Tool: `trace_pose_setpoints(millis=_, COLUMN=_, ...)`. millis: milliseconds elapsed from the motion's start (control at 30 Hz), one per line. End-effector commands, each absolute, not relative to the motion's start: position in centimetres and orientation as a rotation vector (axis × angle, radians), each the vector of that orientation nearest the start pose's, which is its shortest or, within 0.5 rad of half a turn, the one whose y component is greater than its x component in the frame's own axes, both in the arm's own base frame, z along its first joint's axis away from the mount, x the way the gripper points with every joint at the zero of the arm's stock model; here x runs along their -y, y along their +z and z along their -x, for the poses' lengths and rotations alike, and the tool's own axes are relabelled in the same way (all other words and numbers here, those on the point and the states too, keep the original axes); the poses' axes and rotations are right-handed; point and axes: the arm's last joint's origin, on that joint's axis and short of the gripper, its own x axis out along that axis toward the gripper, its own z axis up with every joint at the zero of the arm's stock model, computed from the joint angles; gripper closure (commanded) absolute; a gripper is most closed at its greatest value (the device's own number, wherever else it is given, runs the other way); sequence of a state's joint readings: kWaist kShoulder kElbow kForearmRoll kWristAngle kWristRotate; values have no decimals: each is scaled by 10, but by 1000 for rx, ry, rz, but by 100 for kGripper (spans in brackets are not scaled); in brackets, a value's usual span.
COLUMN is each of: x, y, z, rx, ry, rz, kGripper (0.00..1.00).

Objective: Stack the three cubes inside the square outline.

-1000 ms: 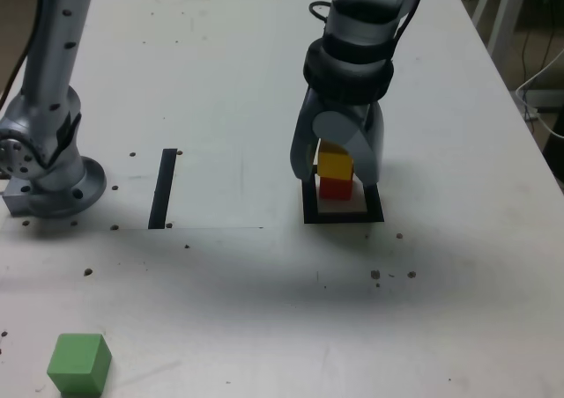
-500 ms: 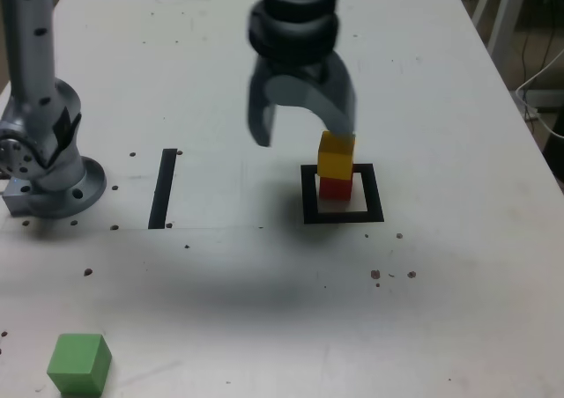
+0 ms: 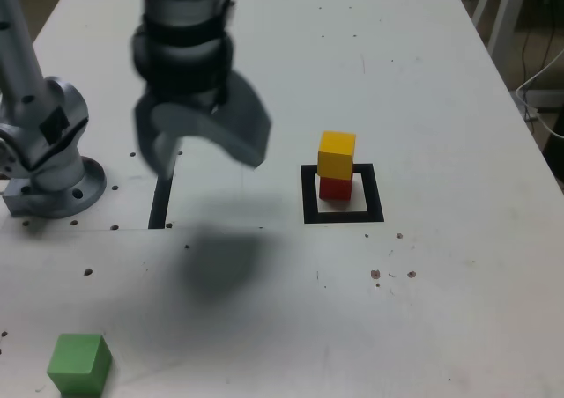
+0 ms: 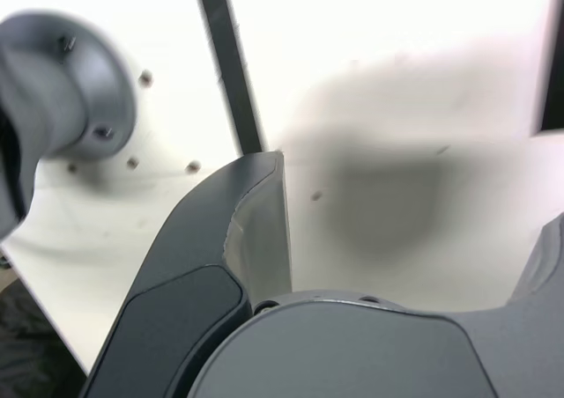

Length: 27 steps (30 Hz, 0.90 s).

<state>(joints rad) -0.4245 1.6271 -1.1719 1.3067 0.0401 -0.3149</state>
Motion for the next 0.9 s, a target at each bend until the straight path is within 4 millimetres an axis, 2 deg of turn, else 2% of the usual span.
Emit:
trace_pose_setpoints(millis=0, x=95, y=291, z=-190, rx=-1739, ry=-14, rz=-174, kGripper=1)
trace_pose_setpoints(millis=400, x=128, y=286, z=-148, rx=-1791, ry=-52, rz=-172, kGripper=1)
trace_pose_setpoints(millis=867, x=164, y=285, z=-114, rx=-1828, ry=-95, rz=-178, kGripper=1)
